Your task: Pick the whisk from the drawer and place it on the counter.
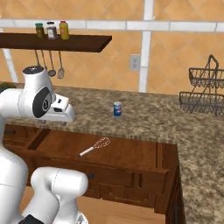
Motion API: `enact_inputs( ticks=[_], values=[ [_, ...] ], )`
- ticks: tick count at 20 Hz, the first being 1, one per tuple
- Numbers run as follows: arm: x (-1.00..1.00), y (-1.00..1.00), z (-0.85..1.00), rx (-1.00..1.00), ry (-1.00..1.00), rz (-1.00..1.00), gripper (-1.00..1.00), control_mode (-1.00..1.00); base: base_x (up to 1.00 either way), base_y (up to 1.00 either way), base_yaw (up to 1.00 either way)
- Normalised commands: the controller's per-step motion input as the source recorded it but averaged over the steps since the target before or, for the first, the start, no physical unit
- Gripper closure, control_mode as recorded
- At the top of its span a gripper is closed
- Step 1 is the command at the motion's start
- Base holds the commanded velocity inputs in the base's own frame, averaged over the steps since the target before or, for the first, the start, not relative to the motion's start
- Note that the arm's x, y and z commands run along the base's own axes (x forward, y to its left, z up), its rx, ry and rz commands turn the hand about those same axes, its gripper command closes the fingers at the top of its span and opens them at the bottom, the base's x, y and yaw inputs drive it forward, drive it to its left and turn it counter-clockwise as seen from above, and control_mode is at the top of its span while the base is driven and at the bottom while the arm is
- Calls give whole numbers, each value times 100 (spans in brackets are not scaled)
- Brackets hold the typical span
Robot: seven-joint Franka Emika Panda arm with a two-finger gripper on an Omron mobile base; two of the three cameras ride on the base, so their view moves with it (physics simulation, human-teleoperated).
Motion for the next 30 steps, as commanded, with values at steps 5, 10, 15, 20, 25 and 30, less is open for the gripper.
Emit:
enact_inputs(
  ticks=[5,10,15,20,25,30],
  values=[
    [0,0,0,0,0,0,-100,100,-41,100,-2],
    [0,0,0,0,0,0,-100,100,6,100,-25],
    [0,0,0,0,0,0,-100,100,16,100,-37],
    [0,0,0,0,0,0,-100,100,37,73,-53],
    [0,-5,0,0,0,-2,-100,-100,23,19,-34],
    [0,-72,-7,2,5,-23,-100,-100,0,0,0]
  ],
)
